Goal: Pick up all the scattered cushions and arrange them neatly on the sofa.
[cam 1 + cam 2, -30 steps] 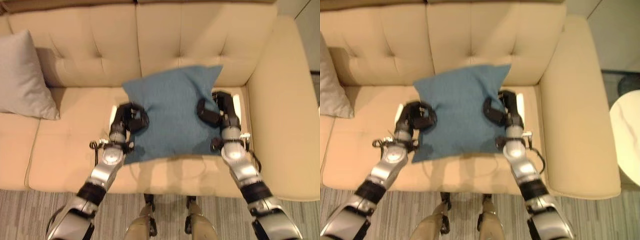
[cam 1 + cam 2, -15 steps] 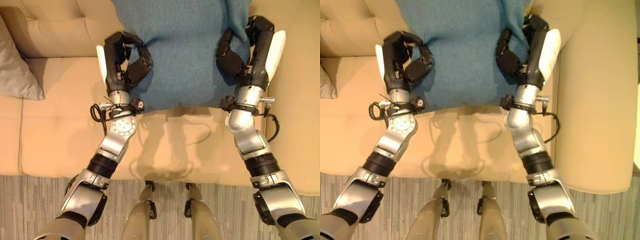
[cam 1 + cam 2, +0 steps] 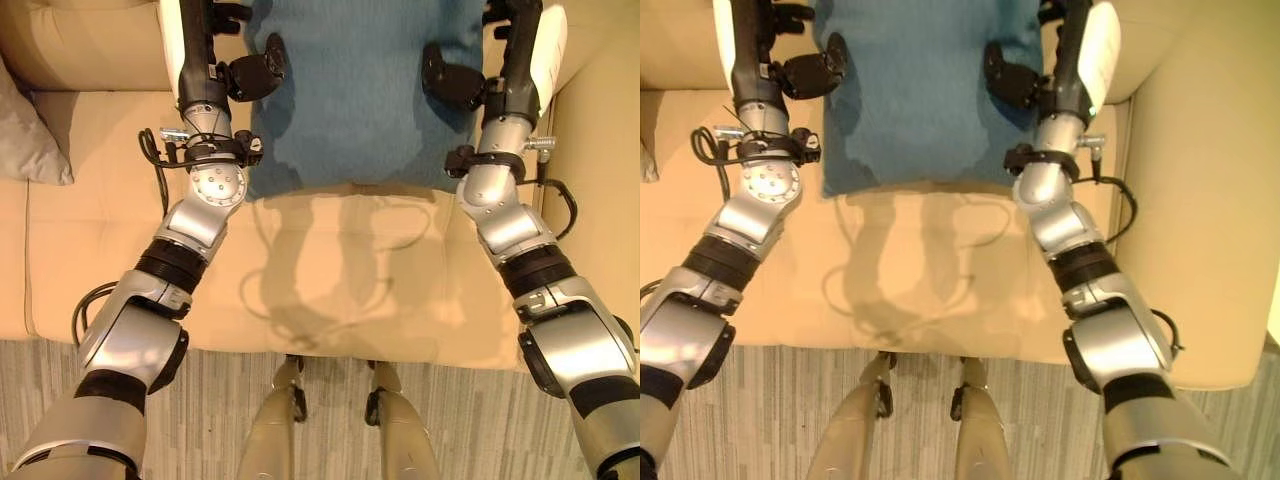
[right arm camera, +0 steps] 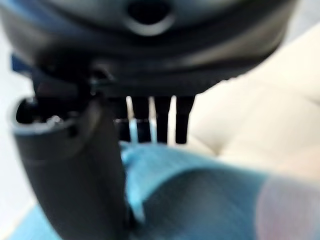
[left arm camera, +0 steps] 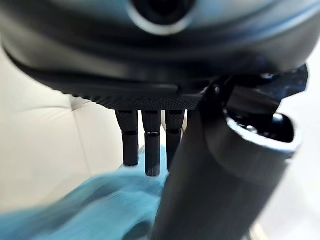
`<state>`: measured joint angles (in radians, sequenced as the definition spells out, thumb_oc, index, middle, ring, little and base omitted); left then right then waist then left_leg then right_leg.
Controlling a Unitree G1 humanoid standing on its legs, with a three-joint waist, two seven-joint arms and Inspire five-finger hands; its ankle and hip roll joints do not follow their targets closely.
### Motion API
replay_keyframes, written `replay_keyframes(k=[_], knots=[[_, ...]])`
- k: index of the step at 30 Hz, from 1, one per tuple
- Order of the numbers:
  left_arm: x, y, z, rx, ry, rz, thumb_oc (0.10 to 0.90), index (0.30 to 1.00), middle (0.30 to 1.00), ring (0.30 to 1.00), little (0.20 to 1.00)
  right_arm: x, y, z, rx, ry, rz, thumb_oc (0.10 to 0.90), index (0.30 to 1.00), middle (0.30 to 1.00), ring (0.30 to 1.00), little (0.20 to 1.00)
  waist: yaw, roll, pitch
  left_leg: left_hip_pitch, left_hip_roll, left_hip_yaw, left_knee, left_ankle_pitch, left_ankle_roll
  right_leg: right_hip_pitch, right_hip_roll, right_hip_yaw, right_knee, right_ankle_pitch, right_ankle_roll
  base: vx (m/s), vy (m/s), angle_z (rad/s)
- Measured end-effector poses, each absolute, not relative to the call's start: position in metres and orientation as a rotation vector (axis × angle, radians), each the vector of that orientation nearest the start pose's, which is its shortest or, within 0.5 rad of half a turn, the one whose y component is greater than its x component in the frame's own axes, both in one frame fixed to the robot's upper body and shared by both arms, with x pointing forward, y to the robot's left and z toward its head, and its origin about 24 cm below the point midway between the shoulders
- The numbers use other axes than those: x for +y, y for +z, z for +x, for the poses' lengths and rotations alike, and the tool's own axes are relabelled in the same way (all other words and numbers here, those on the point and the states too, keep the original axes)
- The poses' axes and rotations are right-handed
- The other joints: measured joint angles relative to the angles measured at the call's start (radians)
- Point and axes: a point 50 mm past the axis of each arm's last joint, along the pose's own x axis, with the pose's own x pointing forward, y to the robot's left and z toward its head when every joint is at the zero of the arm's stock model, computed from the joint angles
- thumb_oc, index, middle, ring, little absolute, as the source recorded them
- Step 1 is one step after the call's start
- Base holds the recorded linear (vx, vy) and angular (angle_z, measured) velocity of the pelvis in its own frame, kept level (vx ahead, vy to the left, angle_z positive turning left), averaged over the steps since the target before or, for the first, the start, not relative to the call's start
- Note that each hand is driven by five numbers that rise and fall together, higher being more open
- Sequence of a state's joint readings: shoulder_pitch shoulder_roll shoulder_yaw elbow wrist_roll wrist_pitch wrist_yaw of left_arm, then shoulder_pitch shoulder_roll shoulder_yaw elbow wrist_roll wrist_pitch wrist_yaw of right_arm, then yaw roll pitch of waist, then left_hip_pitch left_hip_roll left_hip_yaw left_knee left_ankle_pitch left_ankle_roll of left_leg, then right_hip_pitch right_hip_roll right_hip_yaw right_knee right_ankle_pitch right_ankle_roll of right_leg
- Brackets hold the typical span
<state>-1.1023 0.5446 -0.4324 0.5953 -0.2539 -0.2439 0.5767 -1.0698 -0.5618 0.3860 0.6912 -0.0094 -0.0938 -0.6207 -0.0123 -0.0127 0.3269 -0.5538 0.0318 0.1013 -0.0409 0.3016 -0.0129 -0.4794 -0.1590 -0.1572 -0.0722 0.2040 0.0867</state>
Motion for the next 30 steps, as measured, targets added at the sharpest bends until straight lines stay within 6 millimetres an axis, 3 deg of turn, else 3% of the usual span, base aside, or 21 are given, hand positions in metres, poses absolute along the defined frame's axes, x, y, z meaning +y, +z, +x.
replay_keyframes(k=[2, 5, 6, 7, 8, 11, 13, 18, 21, 23, 30], knots=[[0.161, 0.285, 0.376, -0.761, 0.237, 0.292, 0.8, 0.9, 0.9, 0.9, 0.9, -0.199, 0.247, 0.387, -0.57, -0.435, -0.605, 0.8, 0.9, 0.9, 0.9, 0.9, -0.014, -0.001, 0.001, 0.024, -0.005, -0.029, -0.043, -0.017, -0.005, 0.005, -0.003, -0.008, 0.003, -0.014, 0.012, 0.0, -0.01, -0.13], [0.164, 0.249, 0.376, -0.666, 0.202, 0.305, 0.8, 0.9, 0.9, 0.9, 0.9, -0.205, 0.234, 0.384, -0.533, -0.413, -0.6, 0.8, 0.9, 0.9, 0.9, 0.9, -0.004, 0.008, 0.006, 0.047, -0.006, -0.046, -0.045, -0.016, -0.003, -0.056, -0.019, -0.004, 0.146, -0.069, 0.061, -0.02, -0.015, -0.06], [0.166, 0.233, 0.374, -0.628, 0.196, 0.304, 0.8, 0.9, 0.9, 0.9, 0.9, -0.206, 0.227, 0.381, -0.525, -0.409, -0.593, 0.8, 0.9, 0.9, 0.9, 0.9, -0.005, 0.01, 0.007, 0.057, -0.013, -0.056, -0.045, -0.017, -0.003, -0.035, -0.02, -0.002, 0.116, -0.078, 0.067, -0.04, -0.027, 0.26], [0.169, 0.207, 0.372, -0.555, 0.18, 0.311, 0.8, 0.9, 0.9, 0.9, 0.9, -0.213, 0.217, 0.377, -0.499, -0.403, -0.587, 0.8, 0.9, 0.9, 0.9, 0.9, -0.008, 0.009, 0.007, 0.073, -0.035, -0.056, -0.046, -0.017, -0.004, 0.021, -0.022, -0.006, 0.033, -0.046, 0.06, -0.04, -0.036, 0.34], [0.189, 0.16, 0.362, -0.405, 0.193, 0.347, 0.8, 0.9, 0.9, 0.9, 0.9, -0.22, 0.202, 0.373, -0.461, -0.382, -0.604, 0.8, 0.9, 0.9, 0.9, 0.9, 0.005, 0.01, 0.007, 0.077, -0.029, -0.053, -0.046, -0.019, -0.004, 0.046, -0.012, -0.015, -0.008, -0.034, 0.028, -0.03, -0.031, 0.29], [0.214, 0.118, 0.349, -0.24, 0.233, 0.373, 0.8, 0.9, 0.9, 0.9, 0.9, -0.229, 0.188, 0.367, -0.411, -0.364, -0.607, 0.8, 0.9, 0.9, 0.9, 0.9, 0.013, 0.01, 0.008, 0.08, -0.001, -0.05, -0.046, -0.023, -0.01, 0.053, 0.012, -0.027, -0.008, -0.031, 0.024, 0.0, 0.0, 0.0], [0.222, 0.106, 0.342, -0.192, 0.226, 0.389, 0.8, 0.9, 0.9, 0.9, 0.9, -0.238, 0.179, 0.362, -0.377, -0.359, -0.611, 0.8, 0.9, 0.9, 0.9, 0.9, 0.029, 0.01, 0.008, 0.089, 0.017, -0.05, -0.047, -0.043, -0.036, 0.058, 0.03, -0.027, -0.008, -0.028, 0.02, 0.01, -0.019, -0.08], [0.252, 0.077, 0.317, -0.089, 0.268, 0.39, 0.8, 0.9, 0.9, 0.9, 0.9, -0.265, 0.129, 0.336, -0.215, -0.359, -0.612, 0.8, 0.9, 0.9, 0.9, 0.9, 0.026, 0.01, 0.008, 0.145, 0.031, -0.047, -0.047, -0.093, -0.037, 0.113, 0.047, -0.027, -0.007, -0.032, 0.025, 0.03, -0.03, -0.04], [0.266, 0.059, 0.297, -0.025, 0.293, 0.386, 0.8, 0.9, 0.9, 0.9, 0.9, -0.274, 0.094, 0.319, -0.096, -0.347, -0.61, 0.8, 0.9, 0.9, 0.9, 0.9, 0.025, 0.01, 0.007, 0.2, 0.03, -0.042, -0.047, -0.106, -0.033, 0.162, 0.045, -0.023, -0.008, -0.036, 0.026, 0.01, -0.033, -0.07], [0.273, 0.047, 0.286, 0.021, 0.301, 0.384, 0.8, 0.9, 0.9, 0.9, 0.9, -0.277, 0.081, 0.312, -0.046, -0.334, -0.617, 0.8, 0.9, 0.9, 0.9, 0.9, 0.025, 0.012, 0.006, 0.223, 0.031, -0.041, -0.047, -0.109, -0.032, 0.185, 0.046, -0.022, -0.008, -0.041, 0.02, -0.03, -0.034, -0.05], [0.267, 0.011, 0.26, 0.15, 0.242, 0.332, 0.8, 0.9, 0.9, 0.9, 0.9, -0.271, 0.085, 0.321, -0.056, -0.333, -0.582, 0.8, 0.9, 0.9, 0.9, 0.9, 0.041, 0.021, 0.004, 0.222, 0.039, -0.033, -0.047, -0.103, -0.032, 0.176, 0.049, -0.017, 0.0, -0.043, 0.015, -0.03, -0.016, -0.03]])
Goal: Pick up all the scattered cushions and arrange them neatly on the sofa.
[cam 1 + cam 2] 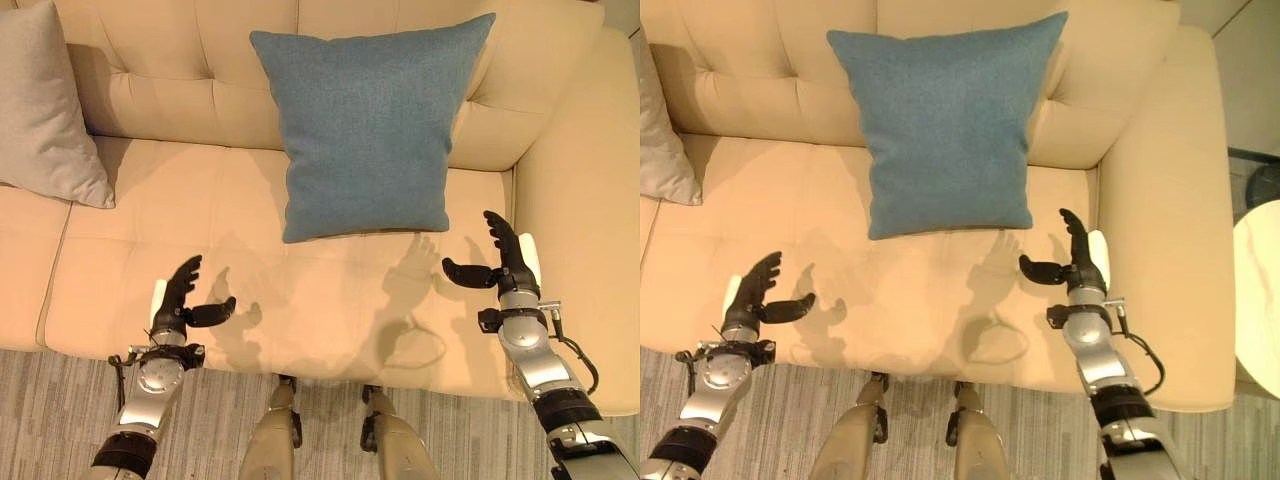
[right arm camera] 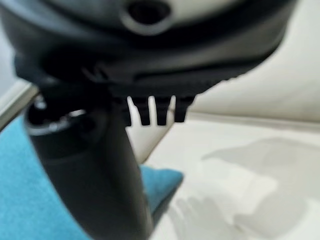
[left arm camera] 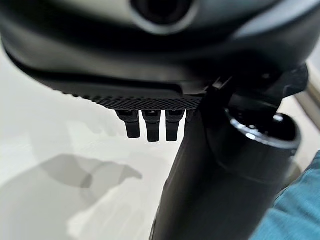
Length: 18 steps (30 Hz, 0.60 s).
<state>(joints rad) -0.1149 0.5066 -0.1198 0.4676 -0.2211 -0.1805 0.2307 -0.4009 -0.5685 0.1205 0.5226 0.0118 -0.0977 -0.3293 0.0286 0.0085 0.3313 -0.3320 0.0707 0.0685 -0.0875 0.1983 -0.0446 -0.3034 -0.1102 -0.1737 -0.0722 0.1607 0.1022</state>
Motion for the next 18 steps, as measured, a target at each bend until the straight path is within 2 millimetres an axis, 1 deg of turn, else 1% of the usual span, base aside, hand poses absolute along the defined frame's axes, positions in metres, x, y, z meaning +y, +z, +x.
replay_keyframes(k=[3, 4, 5, 7, 8, 9, 10, 11, 12, 13, 14, 18], knots=[[0.264, 0.003, 0.254, 0.168, 0.236, 0.282, 0.8, 0.9, 0.9, 0.9, 0.9, -0.273, 0.095, 0.331, -0.066, -0.357, -0.563, 0.8, 0.9, 0.9, 0.9, 0.9, 0.012, 0.015, -0.008, -0.029, -0.002, -0.004, 0.0, -0.001, -0.003, -0.027, -0.002, -0.004, 0.002, 0.0, 0.0, 0.01, -0.007, 0.05], [0.263, -0.001, 0.251, 0.185, 0.226, 0.27, 0.8, 0.9, 0.9, 0.9, 0.9, -0.275, 0.103, 0.336, -0.079, -0.375, -0.54, 0.8, 0.9, 0.9, 0.9, 0.9, 0.025, 0.028, -0.01, -0.048, -0.003, -0.009, 0.0, 0.004, 0.0, -0.042, -0.003, -0.011, 0.002, 0.001, -0.001, 0.04, -0.018, 0.1], [0.262, -0.003, 0.249, 0.193, 0.23, 0.249, 0.8, 0.9, 0.9, 0.9, 0.9, -0.276, 0.105, 0.339, -0.076, -0.384, -0.528, 0.8, 0.9, 0.9, 0.9, 0.9, 0.034, 0.032, -0.011, -0.05, -0.003, -0.012, 0.0, 0.007, -0.002, -0.046, -0.002, -0.011, 0.002, 0.001, -0.001, 0.03, -0.014, 0.09], [0.259, -0.011, 0.242, 0.208, 0.232, 0.203, 0.8, 0.9, 0.9, 0.9, 0.9, -0.283, 0.109, 0.343, -0.068, -0.416, -0.502, 0.8, 0.9, 0.9, 0.9, 0.9, 0.064, 0.052, -0.016, -0.06, -0.005, -0.021, 0.0, 0.007, -0.002, -0.051, -0.002, -0.016, 0.002, 0.0, -0.002, 0.05, -0.009, 0.07], [0.259, -0.011, 0.242, 0.208, 0.232, 0.203, 0.8, 0.9, 0.9, 0.9, 0.9, -0.283, 0.109, 0.343, -0.068, -0.416, -0.502, 0.8, 0.9, 0.9, 0.9, 0.9, 0.064, 0.052, -0.016, -0.06, -0.005, -0.021, 0.0, 0.007, -0.002, -0.051, -0.002, -0.016, 0.002, 0.0, -0.002, 0.05, -0.009, 0.19], [0.258, -0.017, 0.235, 0.229, 0.236, 0.17, 0.8, 0.9, 0.9, 0.9, 0.9, -0.285, 0.118, 0.348, -0.081, -0.44, -0.475, 0.8, 0.9, 0.9, 0.9, 0.9, 0.082, 0.074, -0.017, -0.072, -0.008, -0.027, 0.0, 0.007, -0.002, -0.053, -0.006, -0.026, 0.002, -0.004, -0.004, 0.04, -0.011, 0.14], [0.257, -0.019, 0.233, 0.235, 0.239, 0.158, 0.8, 0.9, 0.9, 0.9, 0.9, -0.285, 0.121, 0.349, -0.089, -0.445, -0.462, 0.8, 0.9, 0.9, 0.9, 0.9, 0.094, 0.077, -0.018, -0.075, -0.009, -0.027, 0.0, 0.007, -0.002, -0.057, -0.007, -0.03, 0.002, -0.005, -0.003, 0.04, 0.004, 0.21], [0.255, -0.026, 0.227, 0.26, 0.25, 0.119, 0.8, 0.9, 0.9, 0.9, 0.9, -0.285, 0.128, 0.352, -0.109, -0.465, -0.424, 0.8, 0.9, 0.9, 0.9, 0.9, 0.11, 0.09, -0.018, -0.078, -0.015, -0.029, 0.001, 0.007, -0.002, -0.056, -0.013, -0.04, 0.001, -0.01, -0.005, 0.04, 0.004, 0.1], [0.254, -0.03, 0.224, 0.269, 0.252, 0.103, 0.8, 0.9, 0.9, 0.9, 0.9, -0.287, 0.13, 0.354, -0.107, -0.479, -0.411, 0.624, 0.636, 0.636, 0.636, 0.636, 0.121, 0.093, -0.019, -0.078, -0.018, -0.031, 0.001, 0.007, -0.002, -0.055, -0.016, -0.042, 0.002, -0.014, -0.002, 0.04, 0.014, 0.13], [0.253, -0.033, 0.222, 0.281, 0.253, 0.092, 0.8, 0.9, 0.9, 0.9, 0.9, -0.289, 0.131, 0.356, -0.104, -0.501, -0.39, 0.504, 0.455, 0.455, 0.455, 0.455, 0.122, 0.094, -0.02, -0.079, -0.02, -0.034, 0.001, 0.007, -0.002, -0.055, -0.016, -0.043, 0.002, -0.016, 0.0, 0.02, 0.015, 0.12], [0.253, -0.036, 0.219, 0.295, 0.249, 0.091, 0.8, 0.9, 0.9, 0.9, 0.9, -0.29, 0.132, 0.356, -0.105, -0.512, -0.377, 0.4, 0.3, 0.3, 0.3, 0.3, 0.126, 0.097, -0.019, -0.083, -0.023, -0.04, 0.001, 0.007, -0.002, -0.054, -0.017, -0.045, 0.002, -0.019, 0.0, 0.03, 0.023, 0.16], [0.251, -0.042, 0.215, 0.313, 0.245, 0.062, 0.8, 0.9, 0.9, 0.9, 0.9, -0.293, 0.135, 0.355, -0.117, -0.552, -0.337, 0.4, 0.3, 0.3, 0.3, 0.3, 0.124, 0.105, -0.017, -0.106, -0.029, -0.061, 0.001, 0.008, -0.003, -0.064, -0.025, -0.068, 0.003, -0.025, 0.005, 0.02, 0.008, 0.16]])
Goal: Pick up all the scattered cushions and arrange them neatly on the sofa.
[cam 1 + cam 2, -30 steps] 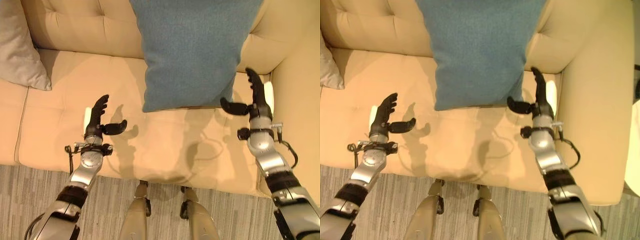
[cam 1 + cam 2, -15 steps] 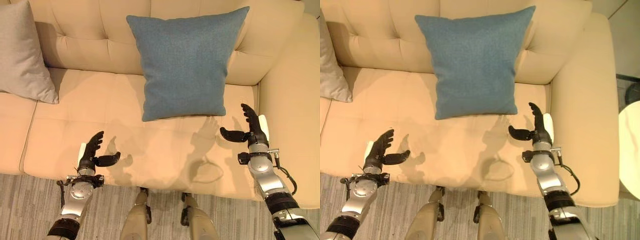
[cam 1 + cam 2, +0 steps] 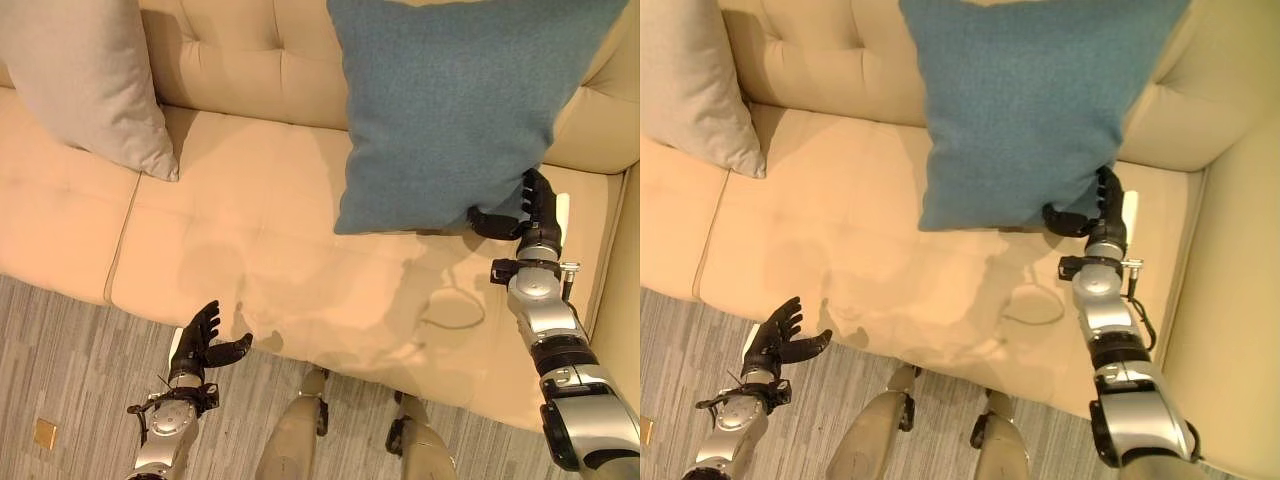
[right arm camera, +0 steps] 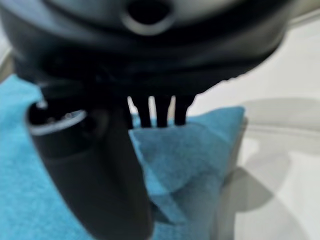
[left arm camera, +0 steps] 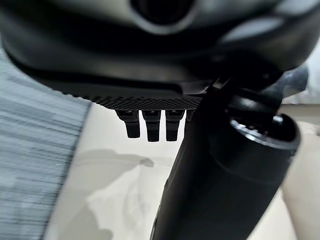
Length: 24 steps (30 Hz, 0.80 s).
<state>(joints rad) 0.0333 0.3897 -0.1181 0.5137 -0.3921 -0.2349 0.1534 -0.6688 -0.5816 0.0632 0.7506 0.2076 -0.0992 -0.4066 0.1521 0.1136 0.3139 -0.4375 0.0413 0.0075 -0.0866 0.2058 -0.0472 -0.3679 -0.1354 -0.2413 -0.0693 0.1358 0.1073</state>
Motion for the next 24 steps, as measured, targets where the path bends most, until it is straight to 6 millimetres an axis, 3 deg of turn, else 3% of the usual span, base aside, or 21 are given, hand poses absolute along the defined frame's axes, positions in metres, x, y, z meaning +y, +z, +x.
replay_keyframes(k=[7, 18, 19, 20, 21, 24], knots=[[0.247, -0.04, 0.217, 0.301, 0.225, 0.05, 0.8, 0.9, 0.9, 0.9, 0.9, -0.289, 0.134, 0.355, -0.141, -0.56, -0.294, 0.4, 0.3, 0.3, 0.3, 0.3, 0.0, 0.007, -0.002, -0.001, -0.008, -0.004, 0.0, 0.0, 0.0, 0.001, -0.007, -0.002, 0.0, -0.003, 0.004, 0.02, -0.003, 0.02], [0.242, -0.038, 0.222, 0.288, 0.199, 0.043, 0.8, 0.9, 0.9, 0.9, 0.9, -0.262, 0.119, 0.358, -0.142, -0.548, -0.14, 0.4, 0.3, 0.3, 0.3, 0.3, -0.003, 0.01, -0.002, 0.005, -0.007, -0.001, 0.0, 0.0, -0.001, 0.006, -0.007, -0.001, -0.002, -0.003, 0.004, 0.0, 0.0, 0.0], [0.241, -0.037, 0.224, 0.286, 0.195, 0.043, 0.8, 0.9, 0.9, 0.9, 0.9, -0.261, 0.118, 0.358, -0.14, -0.547, -0.138, 0.535, 0.502, 0.502, 0.502, 0.502, -0.003, 0.01, -0.002, 0.007, -0.007, -0.001, 0.0, 0.0, -0.001, 0.007, -0.007, -0.001, -0.002, -0.003, 0.004, 0.0, 0.0, 0.0], [0.24, -0.037, 0.226, 0.284, 0.189, 0.044, 0.8, 0.9, 0.9, 0.9, 0.9, -0.259, 0.117, 0.359, -0.139, -0.544, -0.134, 0.748, 0.822, 0.822, 0.822, 0.822, -0.003, 0.012, -0.002, 0.008, -0.007, -0.001, 0.0, 0.0, -0.001, 0.008, -0.007, -0.001, -0.002, -0.003, 0.004, 0.0, 0.0, 0.0], [0.239, -0.036, 0.228, 0.28, 0.183, 0.045, 0.8, 0.9, 0.9, 0.9, 0.9, -0.258, 0.117, 0.359, -0.137, -0.542, -0.131, 0.8, 0.9, 0.9, 0.9, 0.9, -0.003, 0.012, -0.002, 0.008, -0.007, -0.001, 0.0, 0.0, -0.001, 0.008, -0.007, -0.001, -0.002, -0.003, 0.004, 0.0, 0.0, 0.0], [0.236, -0.034, 0.231, 0.272, 0.175, 0.042, 0.8, 0.9, 0.9, 0.9, 0.9, -0.256, 0.115, 0.359, -0.134, -0.539, -0.126, 0.8, 0.9, 0.9, 0.9, 0.9, -0.004, 0.012, -0.002, 0.009, -0.007, -0.001, 0.0, 0.001, -0.001, 0.009, -0.007, -0.001, -0.002, -0.003, 0.004, 0.0, 0.0, 0.0]])
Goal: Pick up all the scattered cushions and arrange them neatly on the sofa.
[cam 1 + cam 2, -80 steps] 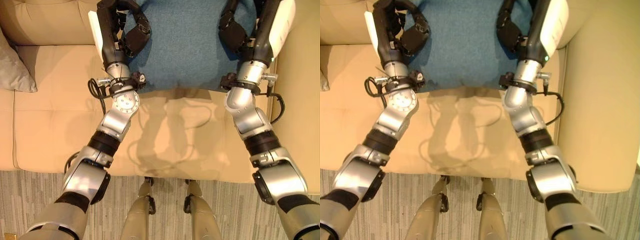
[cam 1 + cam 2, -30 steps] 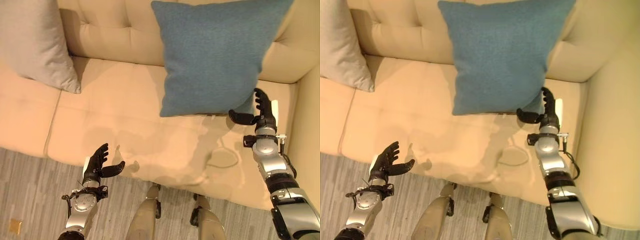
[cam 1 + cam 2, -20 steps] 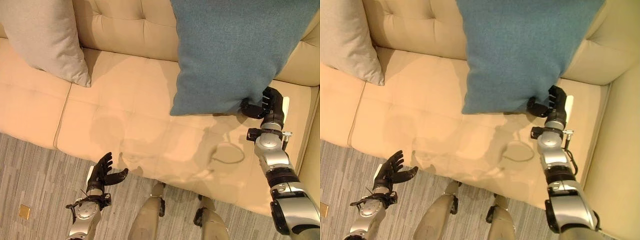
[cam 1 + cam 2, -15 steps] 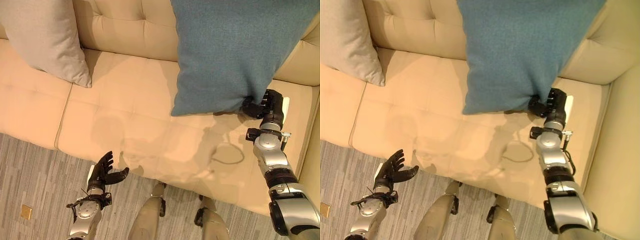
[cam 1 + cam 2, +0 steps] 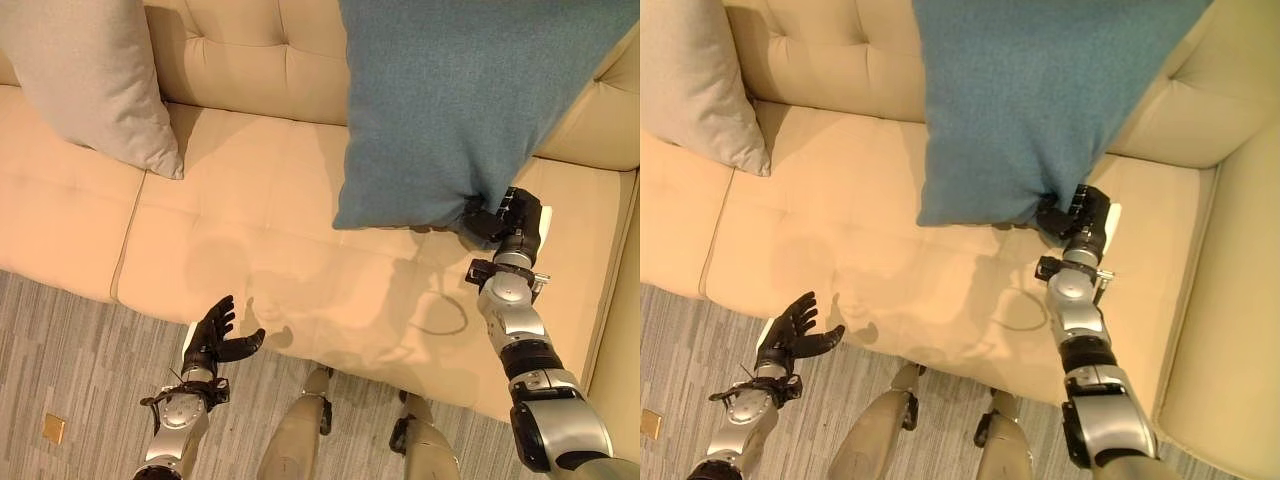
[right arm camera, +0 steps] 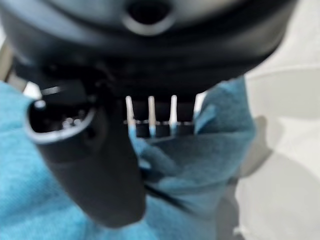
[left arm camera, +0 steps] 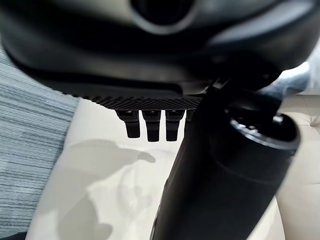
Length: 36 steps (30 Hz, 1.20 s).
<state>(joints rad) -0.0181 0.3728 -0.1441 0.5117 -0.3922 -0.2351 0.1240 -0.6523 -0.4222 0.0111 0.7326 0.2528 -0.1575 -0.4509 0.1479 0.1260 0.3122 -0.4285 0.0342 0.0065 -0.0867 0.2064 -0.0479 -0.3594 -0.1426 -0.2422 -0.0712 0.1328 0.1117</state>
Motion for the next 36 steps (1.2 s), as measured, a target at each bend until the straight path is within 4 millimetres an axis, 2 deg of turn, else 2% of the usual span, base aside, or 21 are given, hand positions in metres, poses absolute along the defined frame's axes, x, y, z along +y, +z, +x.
replay_keyframes(k=[4, 9, 11, 16, 17, 18, 23, 25, 27, 29, 33, 36], knots=[[0.233, -0.038, 0.23, 0.284, 0.18, 0.031, 0.8, 0.9, 0.9, 0.9, 0.9, -0.26, 0.109, 0.355, -0.117, -0.546, -0.133, 0.8, 0.9, 0.9, 0.9, 0.9, 0.0, 0.0, 0.0, 0.003, 0.0, -0.002, 0.005, 0.0, 0.0, 0.007, 0.001, -0.001, 0.0, 0.0, 0.0, 0.0, -0.003, 0.01], [0.229, -0.046, 0.225, 0.317, 0.185, 0.012, 0.8, 0.9, 0.9, 0.9, 0.9, -0.264, 0.091, 0.342, -0.076, -0.539, -0.15, 0.8, 0.9, 0.9, 0.9, 0.9, 0.0, 0.0, 0.0, 0.031, 0.0, -0.016, 0.005, 0.0, 0.0, 0.046, 0.001, -0.017, -0.001, -0.01, 0.006, 0.03, -0.031, 0.1], [0.223, -0.048, 0.224, 0.322, 0.175, -0.008, 0.8, 0.9, 0.9, 0.9, 0.9, -0.276, 0.077, 0.324, -0.047, -0.518, -0.207, 0.8, 0.9, 0.9, 0.9, 0.9, -0.001, 0.0, 0.0, 0.062, -0.001, -0.03, -0.001, 0.0, -0.001, 0.088, 0.003, -0.037, -0.004, -0.013, 0.009, 0.06, -0.047, 0.24], [0.225, -0.058, 0.212, 0.385, 0.165, -0.003, 0.8, 0.9, 0.9, 0.9, 0.9, -0.291, 0.056, 0.302, 0.033, -0.482, -0.291, 0.8, 0.9, 0.9, 0.9, 0.9, -0.025, -0.012, -0.001, 0.131, -0.002, -0.045, -0.001, -0.018, -0.007, 0.166, 0.008, -0.055, -0.003, -0.033, 0.012, 0.05, -0.038, 0.11], [0.227, -0.061, 0.207, 0.403, 0.164, 0.004, 0.8, 0.9, 0.9, 0.9, 0.9, -0.295, 0.051, 0.295, 0.051, -0.472, -0.306, 0.8, 0.9, 0.9, 0.9, 0.9, -0.03, -0.02, -0.003, 0.146, -0.002, -0.044, -0.001, -0.021, -0.007, 0.181, 0.008, -0.054, -0.003, -0.034, 0.011, 0.02, -0.03, -0.01], [0.234, -0.068, 0.196, 0.443, 0.18, 0.015, 0.8, 0.9, 0.9, 0.9, 0.9, -0.296, 0.042, 0.288, 0.094, -0.45, -0.319, 0.8, 0.9, 0.9, 0.9, 0.9, -0.055, -0.044, -0.013, 0.173, 0.0, -0.043, -0.001, -0.026, -0.009, 0.209, 0.01, -0.054, -0.009, -0.034, 0.009, 0.01, -0.014, -0.05], [0.245, -0.089, 0.172, 0.581, 0.211, 0.044, 0.8, 0.9, 0.9, 0.9, 0.9, -0.3, 0.019, 0.269, 0.189, -0.418, -0.336, 0.8, 0.9, 0.9, 0.9, 0.9, -0.093, -0.111, -0.06, 0.218, 0.009, -0.018, -0.002, -0.031, -0.011, 0.249, 0.016, -0.045, -0.02, -0.035, 0.008, 0.01, -0.017, -0.11], [0.248, -0.098, 0.159, 0.646, 0.224, 0.051, 0.8, 0.9, 0.9, 0.9, 0.9, -0.296, 0.006, 0.259, 0.231, -0.392, -0.335, 0.8, 0.9, 0.9, 0.9, 0.9, -0.106, -0.125, -0.079, 0.25, 0.015, -0.003, -0.002, -0.048, -0.01, 0.272, 0.017, -0.028, -0.021, -0.039, 0.007, 0.0, -0.026, -0.23], [0.25, -0.107, 0.144, 0.709, 0.214, 0.078, 0.8, 0.9, 0.9, 0.9, 0.9, -0.292, -0.013, 0.242, 0.304, -0.36, -0.345, 0.8, 0.9, 0.9, 0.9, 0.9, -0.113, -0.133, -0.125, 0.272, 0.02, 0.015, -0.002, -0.056, -0.012, 0.282, 0.019, -0.013, -0.021, -0.045, 0.012, -0.03, -0.059, -0.27], [0.249, -0.112, 0.138, 0.739, 0.223, 0.077, 0.8, 0.9, 0.9, 0.9, 0.9, -0.293, -0.024, 0.232, 0.358, -0.325, -0.384, 0.8, 0.9, 0.9, 0.9, 0.9, -0.119, -0.132, -0.132, 0.303, 0.024, 0.037, -0.002, -0.059, -0.011, 0.303, 0.024, 0.006, -0.021, -0.045, 0.012, -0.06, -0.067, -0.28], [0.251, -0.128, 0.113, 0.853, 0.263, 0.076, 0.8, 0.9, 0.9, 0.9, 0.9, -0.287, -0.053, 0.2, 0.508, -0.21, -0.462, 0.8, 0.9, 0.9, 0.9, 0.9, -0.135, -0.123, -0.194, 0.335, 0.043, 0.066, -0.002, -0.076, -0.017, 0.316, 0.038, 0.036, -0.022, -0.045, 0.01, -0.06, -0.061, -0.24], [0.248, -0.138, 0.097, 0.928, 0.272, 0.078, 0.8, 0.9, 0.9, 0.9, 0.9, -0.292, -0.078, 0.172, 0.657, -0.186, -0.505, 0.8, 0.9, 0.9, 0.9, 0.9, -0.133, -0.119, -0.238, 0.346, 0.056, 0.08, -0.003, -0.082, -0.017, 0.32, 0.05, 0.051, -0.021, -0.045, 0.009, -0.06, -0.073, -0.19]])
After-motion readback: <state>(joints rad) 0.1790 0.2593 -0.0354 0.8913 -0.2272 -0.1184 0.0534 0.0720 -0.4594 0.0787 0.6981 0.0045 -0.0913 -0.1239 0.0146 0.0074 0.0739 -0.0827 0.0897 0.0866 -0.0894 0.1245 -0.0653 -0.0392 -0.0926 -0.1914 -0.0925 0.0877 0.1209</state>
